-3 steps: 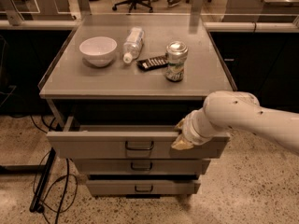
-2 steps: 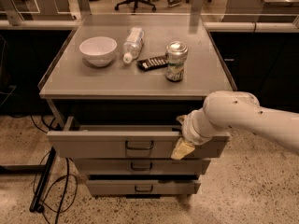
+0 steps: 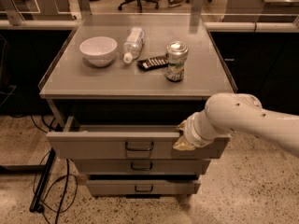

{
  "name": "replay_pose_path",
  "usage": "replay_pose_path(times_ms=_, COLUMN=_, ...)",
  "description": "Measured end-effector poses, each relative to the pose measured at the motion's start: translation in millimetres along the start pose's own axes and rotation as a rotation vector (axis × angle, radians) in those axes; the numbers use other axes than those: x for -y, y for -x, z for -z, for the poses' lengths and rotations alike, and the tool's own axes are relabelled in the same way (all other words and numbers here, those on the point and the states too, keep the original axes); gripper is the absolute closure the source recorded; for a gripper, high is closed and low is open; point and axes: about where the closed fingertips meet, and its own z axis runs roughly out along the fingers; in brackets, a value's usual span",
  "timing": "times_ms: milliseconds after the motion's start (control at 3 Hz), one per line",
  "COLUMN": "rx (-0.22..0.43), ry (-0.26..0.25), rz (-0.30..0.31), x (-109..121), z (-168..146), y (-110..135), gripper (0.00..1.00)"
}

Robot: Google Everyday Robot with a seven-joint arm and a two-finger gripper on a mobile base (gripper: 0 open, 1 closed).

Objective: Open top drawer

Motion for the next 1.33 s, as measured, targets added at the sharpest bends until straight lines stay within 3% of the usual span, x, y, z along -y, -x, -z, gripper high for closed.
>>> replay_pose_path(times_ms=667, rx=0.01, ry=-0.014, rz=0.024, x=-11, z=11, y=3, gripper=1.0)
replay_pose_path(times_ms=1000, rx=0.023, ry=-0.011, rz=0.007, x=-38, z=14, y=-7, gripper=1.0)
replay_pose_path(times_ms=1333, rx=0.023, ry=-0.011, rz=0.007, x=-38, z=14, y=-7, gripper=0.81)
